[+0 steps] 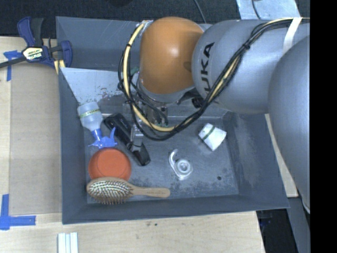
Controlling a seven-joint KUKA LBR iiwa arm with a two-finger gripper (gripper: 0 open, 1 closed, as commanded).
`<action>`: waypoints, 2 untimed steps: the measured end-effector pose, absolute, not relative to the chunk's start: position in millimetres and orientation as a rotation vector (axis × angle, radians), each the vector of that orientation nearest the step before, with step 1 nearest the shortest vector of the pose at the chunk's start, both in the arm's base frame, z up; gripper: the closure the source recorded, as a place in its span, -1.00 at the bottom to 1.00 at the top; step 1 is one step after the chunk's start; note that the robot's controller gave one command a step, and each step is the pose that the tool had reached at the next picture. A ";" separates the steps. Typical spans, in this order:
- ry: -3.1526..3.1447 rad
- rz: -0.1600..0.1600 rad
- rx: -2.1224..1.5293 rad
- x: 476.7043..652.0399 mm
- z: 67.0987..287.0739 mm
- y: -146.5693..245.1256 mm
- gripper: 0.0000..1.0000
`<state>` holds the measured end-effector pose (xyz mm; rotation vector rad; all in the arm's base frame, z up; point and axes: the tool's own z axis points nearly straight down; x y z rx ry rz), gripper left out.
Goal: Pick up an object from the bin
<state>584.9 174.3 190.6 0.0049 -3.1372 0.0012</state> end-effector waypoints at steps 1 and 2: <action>-3.145 -0.002 -0.002 586.4 195.6 173.3 -1.00; -3.125 -0.003 -0.346 600.9 100.3 141.5 -1.00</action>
Offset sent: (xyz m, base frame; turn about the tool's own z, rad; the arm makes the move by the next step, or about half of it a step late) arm 0.0192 -0.0430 -0.1206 0.2907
